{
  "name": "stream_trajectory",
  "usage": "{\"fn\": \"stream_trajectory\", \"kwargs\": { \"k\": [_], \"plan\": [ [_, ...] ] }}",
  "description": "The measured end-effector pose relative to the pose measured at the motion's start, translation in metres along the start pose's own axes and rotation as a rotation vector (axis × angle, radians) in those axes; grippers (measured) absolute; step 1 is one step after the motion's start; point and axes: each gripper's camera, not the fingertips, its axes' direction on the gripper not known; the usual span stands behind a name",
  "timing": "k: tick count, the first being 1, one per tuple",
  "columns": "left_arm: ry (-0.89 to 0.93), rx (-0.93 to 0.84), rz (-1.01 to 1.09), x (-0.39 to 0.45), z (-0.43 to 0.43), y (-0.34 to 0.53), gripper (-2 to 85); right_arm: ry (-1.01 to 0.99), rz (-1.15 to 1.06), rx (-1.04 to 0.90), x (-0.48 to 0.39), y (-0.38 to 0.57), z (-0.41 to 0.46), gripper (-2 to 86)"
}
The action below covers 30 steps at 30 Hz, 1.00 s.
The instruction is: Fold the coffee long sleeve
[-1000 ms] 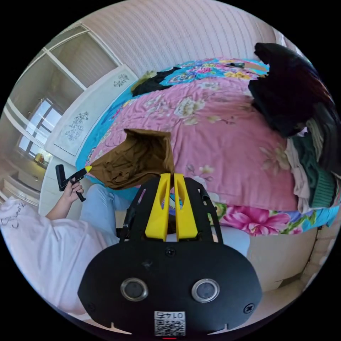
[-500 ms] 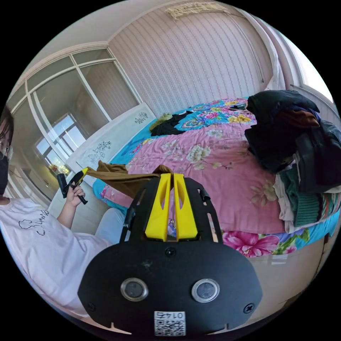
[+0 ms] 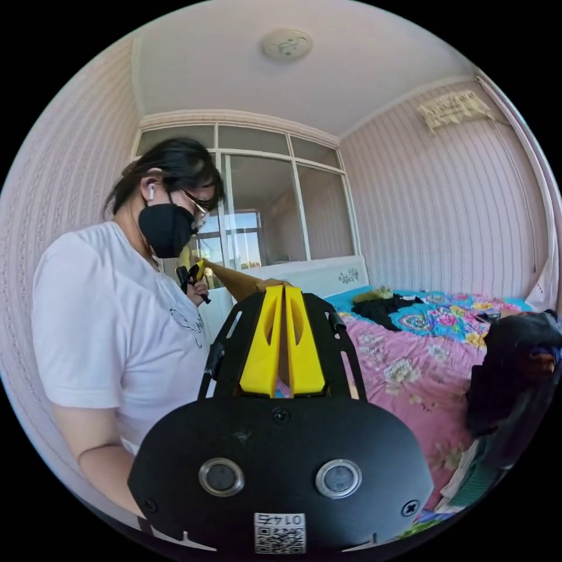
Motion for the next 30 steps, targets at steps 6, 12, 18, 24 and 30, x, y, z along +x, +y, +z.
{"fn": "stream_trajectory", "kwargs": {
  "k": [6,12,18,24,30],
  "plan": [
    [-0.096,-0.019,-0.006,0.001,-0.012,-0.019,-1.0,0.031,0.058,-0.004,0.002,-0.009,-0.012,-0.3],
    [-0.194,-0.320,-0.590,-0.128,0.083,0.055,-1.0,0.116,0.275,-0.290,0.089,0.007,0.057,-0.4],
    [-0.218,-0.455,-0.767,-0.271,0.236,0.043,-1.0,0.011,0.675,-0.167,0.222,-0.081,0.129,-0.5],
    [-0.549,-0.067,-0.474,-0.303,0.240,-0.138,-1.0,0.297,0.149,0.129,0.165,-0.272,0.103,-0.4],
    [-0.548,-0.131,-0.369,-0.275,0.203,-0.077,-1.0,0.238,0.113,0.169,0.175,-0.212,0.067,-0.4]
  ]
}}
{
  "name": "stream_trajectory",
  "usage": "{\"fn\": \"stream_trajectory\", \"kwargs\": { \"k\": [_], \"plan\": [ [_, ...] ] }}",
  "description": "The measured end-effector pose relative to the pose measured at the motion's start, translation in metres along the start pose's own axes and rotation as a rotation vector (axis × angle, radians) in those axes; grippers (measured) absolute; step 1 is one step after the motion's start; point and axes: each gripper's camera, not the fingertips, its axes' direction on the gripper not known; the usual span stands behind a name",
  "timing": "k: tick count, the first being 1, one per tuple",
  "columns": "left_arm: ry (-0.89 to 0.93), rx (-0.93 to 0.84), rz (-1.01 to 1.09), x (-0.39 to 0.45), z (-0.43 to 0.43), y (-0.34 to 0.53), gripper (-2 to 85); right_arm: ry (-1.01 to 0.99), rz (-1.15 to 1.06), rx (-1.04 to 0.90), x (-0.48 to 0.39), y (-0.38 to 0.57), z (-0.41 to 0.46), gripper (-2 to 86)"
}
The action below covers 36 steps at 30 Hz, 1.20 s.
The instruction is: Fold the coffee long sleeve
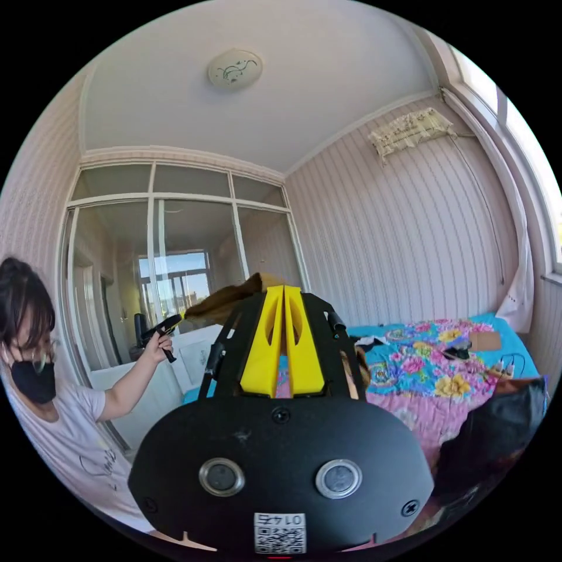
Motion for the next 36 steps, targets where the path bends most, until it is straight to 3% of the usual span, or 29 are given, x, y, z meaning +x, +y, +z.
{"fn": "stream_trajectory", "kwargs": {
  "k": [3,8,14,18,27,36],
  "plan": [
    [0.006,-0.176,-0.051,-0.027,0.006,0.098,-1.0,0.033,0.106,-0.145,0.041,0.087,-0.004,-0.4],
    [-0.100,-0.615,-0.042,-0.049,0.045,0.315,-1.0,0.124,0.500,-0.482,0.113,0.285,0.004,-0.4],
    [-0.119,-1.060,-0.177,-0.073,0.078,0.487,-1.0,0.215,0.767,-0.789,0.143,0.418,0.016,-0.3],
    [-0.120,-1.125,-0.201,-0.082,0.086,0.527,-1.0,0.233,0.755,-0.842,0.154,0.433,0.023,-0.4],
    [-0.169,-1.256,0.006,-0.085,0.102,0.578,-1.0,0.257,0.634,-1.036,0.180,0.446,0.054,-0.4],
    [-0.208,-1.226,-0.099,-0.121,0.103,0.636,-1.0,0.285,0.668,-1.148,0.208,0.480,0.085,-0.1]
  ]
}}
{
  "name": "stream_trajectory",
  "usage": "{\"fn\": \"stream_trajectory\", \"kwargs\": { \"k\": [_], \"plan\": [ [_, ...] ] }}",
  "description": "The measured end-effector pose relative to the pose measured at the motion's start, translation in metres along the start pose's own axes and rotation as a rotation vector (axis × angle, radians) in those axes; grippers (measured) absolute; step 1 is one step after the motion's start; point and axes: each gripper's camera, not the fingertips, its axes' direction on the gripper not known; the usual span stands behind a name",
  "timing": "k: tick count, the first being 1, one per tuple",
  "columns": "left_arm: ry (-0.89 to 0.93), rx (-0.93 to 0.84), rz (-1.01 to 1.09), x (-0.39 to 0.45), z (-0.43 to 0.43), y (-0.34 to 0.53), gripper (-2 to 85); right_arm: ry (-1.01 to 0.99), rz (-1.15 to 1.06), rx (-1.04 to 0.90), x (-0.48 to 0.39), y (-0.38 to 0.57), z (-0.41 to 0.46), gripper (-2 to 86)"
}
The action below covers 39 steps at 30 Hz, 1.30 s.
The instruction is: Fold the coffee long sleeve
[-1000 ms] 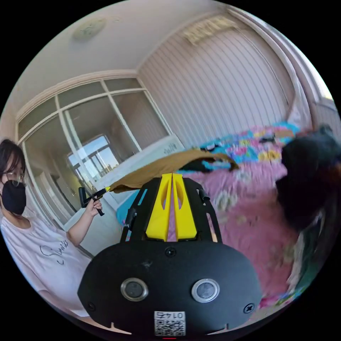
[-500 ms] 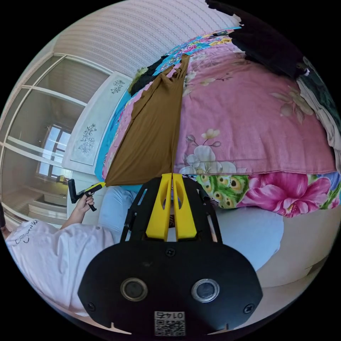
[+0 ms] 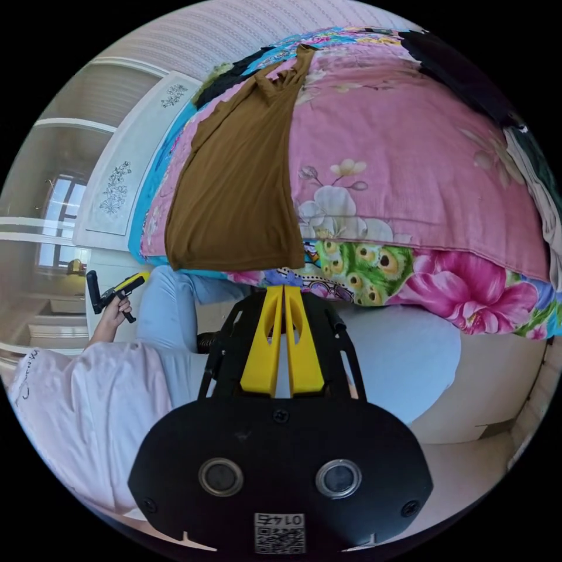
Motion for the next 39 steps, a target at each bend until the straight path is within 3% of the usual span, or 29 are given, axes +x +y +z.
{"fn": "stream_trajectory", "kwargs": {
  "k": [12,18,22,25,31,39],
  "plan": [
    [-0.024,0.058,0.012,-0.018,0.044,-0.009,2.5,0.099,0.046,0.049,0.016,-0.045,0.018,7.5],
    [-0.035,-0.083,0.078,-0.007,0.122,-0.068,6.2,0.204,-0.011,0.015,0.002,-0.100,0.050,8.5],
    [-0.068,-0.165,0.099,0.001,0.172,-0.095,5.6,0.307,-0.024,-0.046,-0.002,-0.120,0.073,3.2],
    [-0.074,-0.198,0.125,0.004,0.183,-0.100,0.4,0.242,-0.043,-0.080,0.000,-0.124,0.070,0.8],
    [-0.065,-0.200,0.225,0.005,0.183,-0.072,-0.9,0.191,-0.100,-0.199,0.008,-0.120,0.076,0.2],
    [-0.030,-0.187,0.098,-0.020,0.195,-0.066,-0.9,0.189,-0.060,-0.216,0.018,-0.145,0.090,2.6]
  ]
}}
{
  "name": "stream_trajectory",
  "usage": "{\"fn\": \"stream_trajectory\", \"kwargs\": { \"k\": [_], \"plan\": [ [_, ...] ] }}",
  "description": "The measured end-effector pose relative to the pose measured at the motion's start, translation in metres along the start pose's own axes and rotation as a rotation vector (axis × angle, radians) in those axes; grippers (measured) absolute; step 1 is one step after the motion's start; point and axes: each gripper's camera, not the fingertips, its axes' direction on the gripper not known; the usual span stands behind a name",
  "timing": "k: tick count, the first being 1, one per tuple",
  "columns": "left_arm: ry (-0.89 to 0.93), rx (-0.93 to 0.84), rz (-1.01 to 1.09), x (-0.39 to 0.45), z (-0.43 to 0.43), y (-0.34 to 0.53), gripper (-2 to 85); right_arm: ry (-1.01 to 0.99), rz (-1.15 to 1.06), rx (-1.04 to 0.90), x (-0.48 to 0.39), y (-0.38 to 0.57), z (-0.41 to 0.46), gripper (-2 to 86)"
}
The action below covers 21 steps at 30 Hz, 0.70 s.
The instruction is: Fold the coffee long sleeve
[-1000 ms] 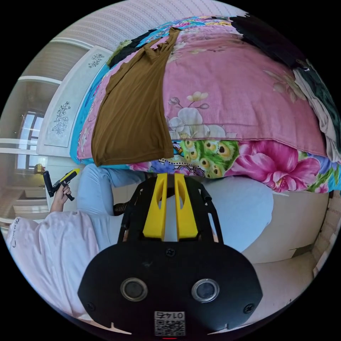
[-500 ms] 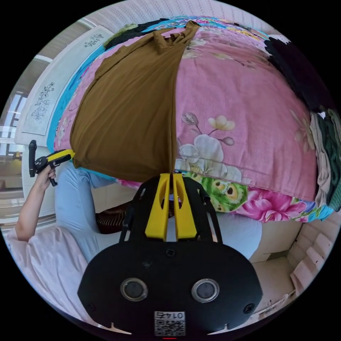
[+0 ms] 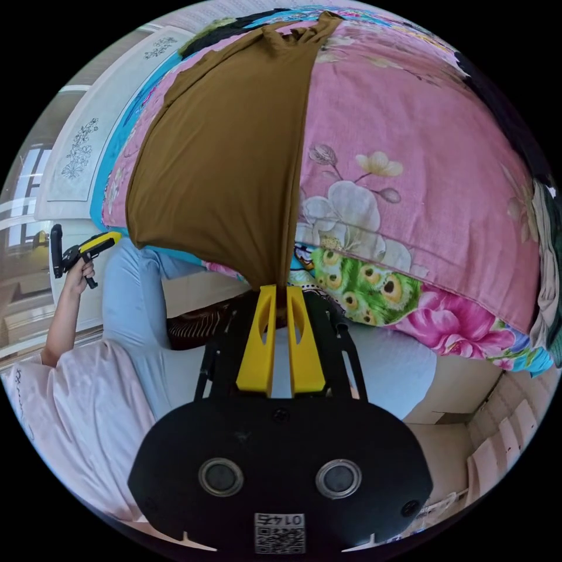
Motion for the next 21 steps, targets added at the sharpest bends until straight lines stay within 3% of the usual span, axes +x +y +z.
{"fn": "stream_trajectory", "kwargs": {
  "k": [5,9,11,14,21],
  "plan": [
    [-0.158,0.081,0.110,-0.014,-0.048,0.009,1.3,0.005,-0.024,-0.026,0.019,-0.009,-0.021,5.4],
    [-0.267,0.249,0.188,-0.018,-0.072,-0.018,4.2,-0.003,-0.095,0.123,0.010,-0.045,-0.056,5.4],
    [-0.247,0.402,0.233,-0.016,-0.075,-0.060,5.2,-0.013,-0.174,0.239,-0.005,-0.088,-0.079,5.7],
    [-0.157,0.482,0.318,-0.007,-0.066,-0.143,5.7,0.009,-0.245,0.361,-0.024,-0.157,-0.100,7.1],
    [-0.134,0.499,0.376,0.010,-0.027,-0.364,4.8,0.089,-0.223,0.510,-0.034,-0.331,-0.114,11.0]
  ]
}}
